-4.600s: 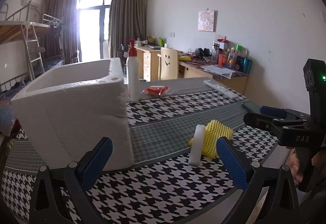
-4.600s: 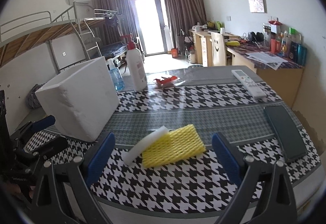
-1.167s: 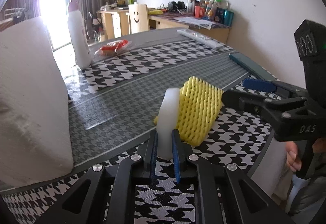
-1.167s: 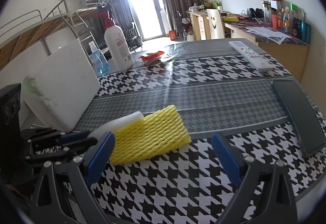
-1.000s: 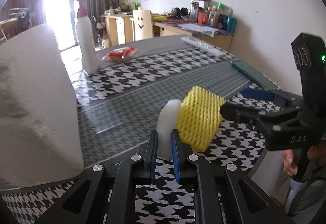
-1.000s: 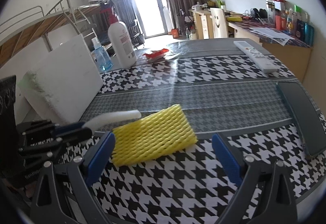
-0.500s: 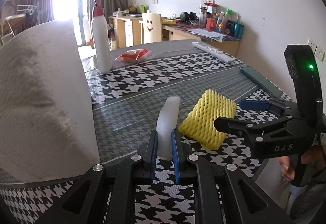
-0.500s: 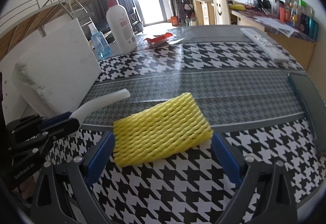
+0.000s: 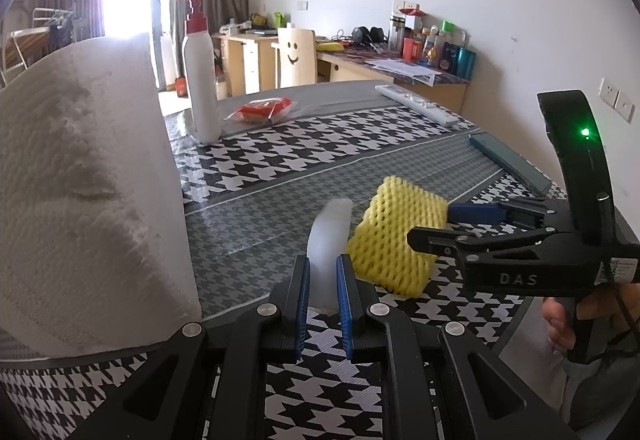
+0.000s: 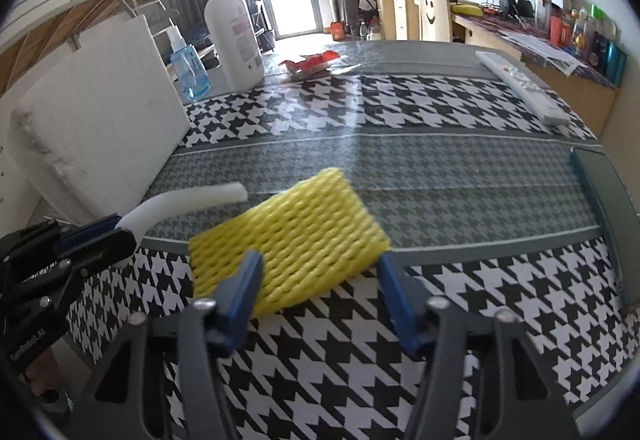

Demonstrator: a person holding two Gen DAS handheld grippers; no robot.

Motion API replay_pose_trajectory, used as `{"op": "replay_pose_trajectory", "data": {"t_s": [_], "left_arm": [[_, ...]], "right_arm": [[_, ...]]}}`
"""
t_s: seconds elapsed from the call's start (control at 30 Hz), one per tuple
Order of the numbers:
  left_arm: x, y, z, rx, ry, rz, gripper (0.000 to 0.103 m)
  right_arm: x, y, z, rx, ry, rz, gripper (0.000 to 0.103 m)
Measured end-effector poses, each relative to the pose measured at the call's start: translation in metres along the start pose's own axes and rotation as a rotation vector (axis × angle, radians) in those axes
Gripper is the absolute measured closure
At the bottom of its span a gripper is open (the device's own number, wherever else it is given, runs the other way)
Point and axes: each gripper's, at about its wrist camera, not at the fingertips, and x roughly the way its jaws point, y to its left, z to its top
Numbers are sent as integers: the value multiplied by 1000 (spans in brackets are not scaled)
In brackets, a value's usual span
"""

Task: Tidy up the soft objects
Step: 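Close the right tool on the yellow foam net while the left tool holds the sponge, then lift the white sponge with the left tool while the right tool lifts the yellow net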

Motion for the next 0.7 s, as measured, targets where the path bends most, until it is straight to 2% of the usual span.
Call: {"op": "replay_pose_trajectory", "data": {"t_s": [0.03, 0.17, 0.33, 0.7], "left_arm": [[-1, 1, 0, -2, -1, -1, 88], [-3, 3, -1, -5, -7, -6, 88], [-6, 5, -3, -11, -12, -9, 88], [-22, 6, -1, 0, -53, -8, 88]], "right_arm": [[1, 1, 1, -2, 3, -6, 46], [4, 6, 4, -12, 8, -18, 70], [3, 7, 6, -17, -7, -22, 88], [-31, 12, 12, -19, -104, 17, 90]]}}
